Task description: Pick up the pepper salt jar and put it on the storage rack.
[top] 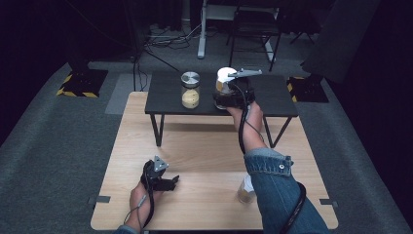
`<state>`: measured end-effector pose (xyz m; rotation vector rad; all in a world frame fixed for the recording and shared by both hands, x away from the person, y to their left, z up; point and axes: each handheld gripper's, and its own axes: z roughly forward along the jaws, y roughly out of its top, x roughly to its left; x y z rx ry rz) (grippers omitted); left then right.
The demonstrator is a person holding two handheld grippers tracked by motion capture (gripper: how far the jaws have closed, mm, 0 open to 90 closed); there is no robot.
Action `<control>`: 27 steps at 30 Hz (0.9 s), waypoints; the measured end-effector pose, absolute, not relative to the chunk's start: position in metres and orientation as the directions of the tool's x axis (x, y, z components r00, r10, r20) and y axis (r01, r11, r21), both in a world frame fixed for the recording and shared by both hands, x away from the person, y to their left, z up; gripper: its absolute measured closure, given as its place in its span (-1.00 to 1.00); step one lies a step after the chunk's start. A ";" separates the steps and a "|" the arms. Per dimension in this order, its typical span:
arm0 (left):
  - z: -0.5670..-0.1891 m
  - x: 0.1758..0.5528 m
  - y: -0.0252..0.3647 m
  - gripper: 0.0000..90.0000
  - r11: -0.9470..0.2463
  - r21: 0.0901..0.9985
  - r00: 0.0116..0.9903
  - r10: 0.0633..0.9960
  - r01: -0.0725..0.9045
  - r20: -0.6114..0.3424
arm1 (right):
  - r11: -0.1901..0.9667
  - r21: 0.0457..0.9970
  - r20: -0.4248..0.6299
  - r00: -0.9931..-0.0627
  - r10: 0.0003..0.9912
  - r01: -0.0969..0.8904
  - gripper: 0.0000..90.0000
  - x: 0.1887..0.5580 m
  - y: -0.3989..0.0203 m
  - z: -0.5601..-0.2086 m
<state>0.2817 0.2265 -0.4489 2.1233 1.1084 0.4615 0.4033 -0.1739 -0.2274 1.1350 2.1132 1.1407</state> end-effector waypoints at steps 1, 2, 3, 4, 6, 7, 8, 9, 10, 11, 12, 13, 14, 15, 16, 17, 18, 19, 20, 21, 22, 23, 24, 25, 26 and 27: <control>-0.449 0.282 0.227 -0.67 -0.399 0.714 0.573 0.820 0.575 -0.003 | 0.306 0.845 -0.024 -0.541 0.841 0.438 -0.45 0.403 -0.174 -0.227; -0.449 0.282 0.226 -0.67 -0.399 0.714 0.573 0.820 0.575 -0.003 | 0.305 0.847 -0.025 -0.541 0.841 0.435 -0.48 0.402 -0.174 -0.227; -0.449 0.282 0.226 -0.67 -0.399 0.714 0.573 0.820 0.575 -0.003 | 0.305 0.847 -0.026 -0.540 0.841 0.435 -0.52 0.401 -0.175 -0.226; -0.449 0.282 0.226 -0.67 -0.397 0.715 0.572 0.820 0.575 -0.004 | 0.303 0.850 -0.024 -0.541 0.840 0.432 -0.56 0.399 -0.176 -0.226; -0.449 0.282 0.226 -0.67 -0.399 0.715 0.573 0.820 0.575 -0.003 | 0.295 0.853 -0.016 -0.545 0.838 0.430 -0.61 0.396 -0.179 -0.226; -0.449 0.282 0.226 -0.67 -0.397 0.715 0.572 0.820 0.575 -0.004 | 0.297 0.853 -0.017 -0.548 0.837 0.428 -0.62 0.394 -0.180 -0.225; -0.449 0.282 0.226 -0.67 -0.399 0.715 0.573 0.820 0.575 -0.003 | 0.300 0.854 -0.019 -0.551 0.835 0.425 -0.63 0.392 -0.182 -0.225; -0.449 0.282 0.226 -0.67 -0.397 0.715 0.572 0.820 0.575 -0.004 | 0.296 0.857 -0.015 -0.552 0.834 0.423 -0.65 0.391 -0.185 -0.225; -0.449 0.282 0.226 -0.67 -0.398 0.715 0.572 0.820 0.575 -0.004 | 0.289 0.859 -0.010 -0.551 0.834 0.422 -0.67 0.388 -0.188 -0.225; -0.449 0.282 0.226 -0.67 -0.398 0.715 0.572 0.820 0.574 -0.003 | 0.283 0.863 -0.007 -0.550 0.835 0.419 -0.68 0.386 -0.190 -0.225; -0.449 0.282 0.226 -0.67 -0.398 0.715 0.572 0.820 0.574 -0.003 | 0.281 0.865 -0.007 -0.549 0.836 0.417 -0.69 0.384 -0.193 -0.225; -0.450 0.281 0.226 -0.67 -0.395 0.717 0.570 0.821 0.575 -0.005 | 0.280 0.866 -0.007 -0.550 0.835 0.415 -0.70 0.382 -0.196 -0.226; -0.450 0.281 0.226 -0.67 -0.395 0.716 0.570 0.822 0.575 -0.005 | 0.276 0.867 -0.004 -0.549 0.836 0.415 -0.71 0.380 -0.198 -0.226; -0.449 0.281 0.226 -0.67 -0.395 0.716 0.569 0.822 0.576 -0.004 | 0.273 0.869 -0.002 -0.549 0.836 0.413 -0.72 0.378 -0.202 -0.227; -0.449 0.281 0.226 -0.67 -0.396 0.716 0.570 0.822 0.576 -0.004 | 0.273 0.871 -0.003 -0.551 0.835 0.409 -0.73 0.376 -0.205 -0.227; -0.449 0.281 0.226 -0.67 -0.395 0.716 0.569 0.822 0.575 -0.004 | 0.269 0.872 -0.001 -0.550 0.835 0.408 -0.74 0.373 -0.208 -0.228; -0.450 0.281 0.226 -0.67 -0.395 0.717 0.569 0.823 0.575 -0.003 | 0.268 0.875 -0.002 -0.551 0.834 0.402 -0.75 0.371 -0.212 -0.229; -0.450 0.281 0.226 -0.67 -0.396 0.717 0.569 0.822 0.574 -0.002 | 0.265 0.878 -0.001 -0.550 0.835 0.399 -0.75 0.368 -0.215 -0.230; -0.450 0.281 0.225 -0.67 -0.395 0.718 0.568 0.823 0.573 -0.001 | 0.261 0.879 0.001 -0.550 0.835 0.398 -0.76 0.366 -0.219 -0.231; -0.450 0.281 0.225 -0.67 -0.395 0.718 0.569 0.823 0.573 -0.001 | 0.259 0.881 0.001 -0.548 0.836 0.397 -0.76 0.364 -0.222 -0.232; -0.450 0.281 0.225 -0.67 -0.395 0.718 0.568 0.823 0.573 -0.001 | 0.256 0.882 0.002 -0.547 0.837 0.395 -0.76 0.361 -0.226 -0.233; -0.450 0.281 0.225 -0.67 -0.395 0.718 0.568 0.823 0.574 -0.002 | 0.255 0.884 0.000 -0.546 0.838 0.392 -0.76 0.359 -0.229 -0.233; -0.450 0.281 0.226 -0.67 -0.394 0.717 0.568 0.823 0.575 -0.004 | 0.254 0.885 -0.001 -0.545 0.839 0.390 -0.77 0.357 -0.232 -0.234; -0.450 0.281 0.226 -0.67 -0.394 0.717 0.568 0.823 0.575 -0.004 | 0.252 0.886 -0.001 -0.544 0.839 0.388 -0.77 0.354 -0.235 -0.236; -0.450 0.281 0.226 -0.67 -0.394 0.717 0.568 0.823 0.575 -0.003 | 0.252 0.886 -0.001 -0.544 0.839 0.389 -0.77 0.352 -0.238 -0.237; -0.450 0.281 0.226 -0.67 -0.394 0.717 0.568 0.823 0.575 -0.003 | 0.257 0.885 -0.005 -0.544 0.839 0.388 -0.77 0.350 -0.241 -0.237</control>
